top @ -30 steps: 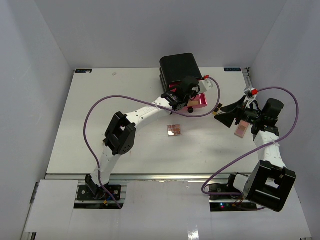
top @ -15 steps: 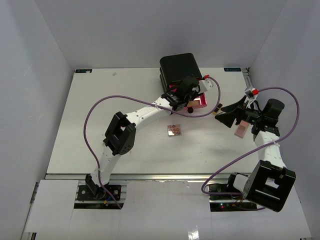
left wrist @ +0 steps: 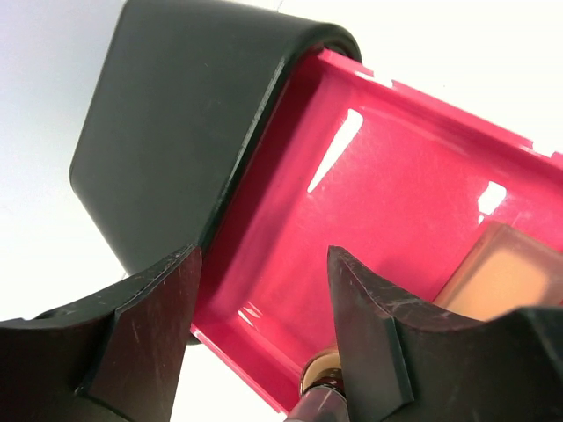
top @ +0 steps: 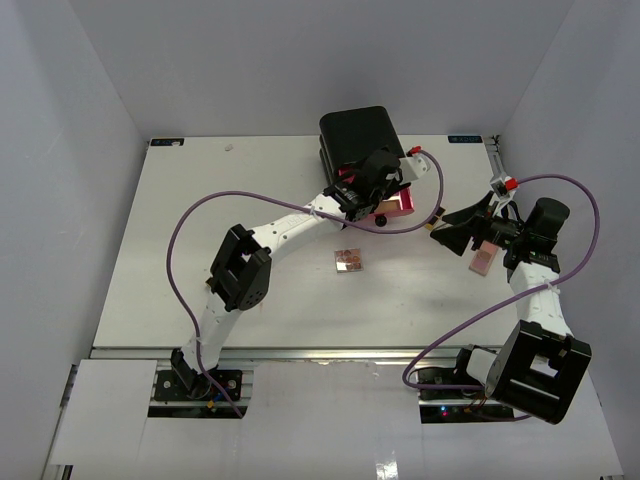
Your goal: Organize the makeup
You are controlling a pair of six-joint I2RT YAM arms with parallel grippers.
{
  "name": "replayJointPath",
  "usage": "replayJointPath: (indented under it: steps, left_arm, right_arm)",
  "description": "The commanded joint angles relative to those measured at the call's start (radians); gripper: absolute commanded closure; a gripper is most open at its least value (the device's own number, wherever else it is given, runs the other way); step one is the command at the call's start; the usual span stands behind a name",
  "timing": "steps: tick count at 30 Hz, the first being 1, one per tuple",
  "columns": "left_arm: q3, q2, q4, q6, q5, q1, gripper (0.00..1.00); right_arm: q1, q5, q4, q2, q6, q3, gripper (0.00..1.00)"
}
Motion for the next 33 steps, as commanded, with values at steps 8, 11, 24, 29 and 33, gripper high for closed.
replayJointPath:
  steps: [8,11,24,29,33]
  left_arm:
    - [0.076,0.002,0.03,-0.03,0.024,-0.008,0.43]
    - [0.097,0.017,0.033,-0.034,0.017,-0.007,0.45]
    - [0.14,-0.158,-0.02,-0.193,-0.03,0.002,0.42]
    - [-0.096,-0.355,-0.114,-0.501,0.203,0.104,0.92]
    - [-0.326,-0.565,-0.128,-0.695,0.432,0.239,1.0]
  right_arm:
    - [-0.017,-0.033,0.021,-0.03,0.013,0.012,0.1]
    - [-0.021,-0.035,0.022,-0.031,0.016,0.012,0.1]
    - [-0.023,-0.045,0.026,-0.03,0.019,0.01,0.1]
    - [-0.023,-0.045,0.027,-0.03,0.022,0.007,0.1]
    - [-0.024,-0.045,0.036,-0.031,0.03,0.004,0.1]
